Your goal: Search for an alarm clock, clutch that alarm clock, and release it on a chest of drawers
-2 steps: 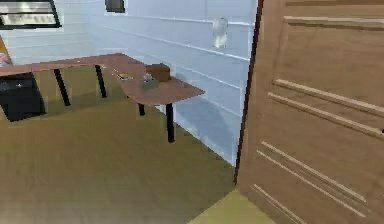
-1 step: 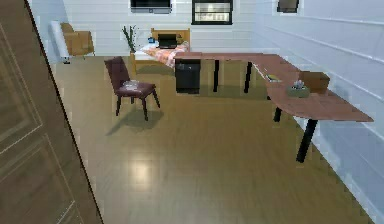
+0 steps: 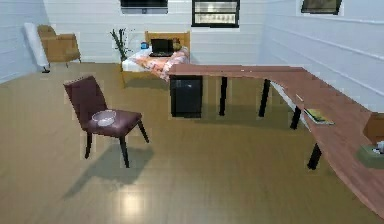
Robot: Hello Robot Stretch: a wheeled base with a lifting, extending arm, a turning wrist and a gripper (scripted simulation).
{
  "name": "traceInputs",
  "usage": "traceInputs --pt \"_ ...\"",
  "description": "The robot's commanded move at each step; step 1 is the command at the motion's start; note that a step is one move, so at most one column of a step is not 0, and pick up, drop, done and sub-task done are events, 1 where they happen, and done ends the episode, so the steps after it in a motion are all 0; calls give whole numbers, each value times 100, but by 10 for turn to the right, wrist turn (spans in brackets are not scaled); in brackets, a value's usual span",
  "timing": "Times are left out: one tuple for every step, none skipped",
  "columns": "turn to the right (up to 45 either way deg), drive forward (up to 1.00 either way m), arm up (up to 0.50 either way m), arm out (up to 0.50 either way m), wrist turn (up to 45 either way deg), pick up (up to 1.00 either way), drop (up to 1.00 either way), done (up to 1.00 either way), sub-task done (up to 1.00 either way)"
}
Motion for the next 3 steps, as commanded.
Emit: traceInputs --pt "-30 0 0 0 0 0 0 0 0" --pt "0 20 0 0 0 0 0 0 0" --pt "-360 0 0 0 0 0 0 0 0"
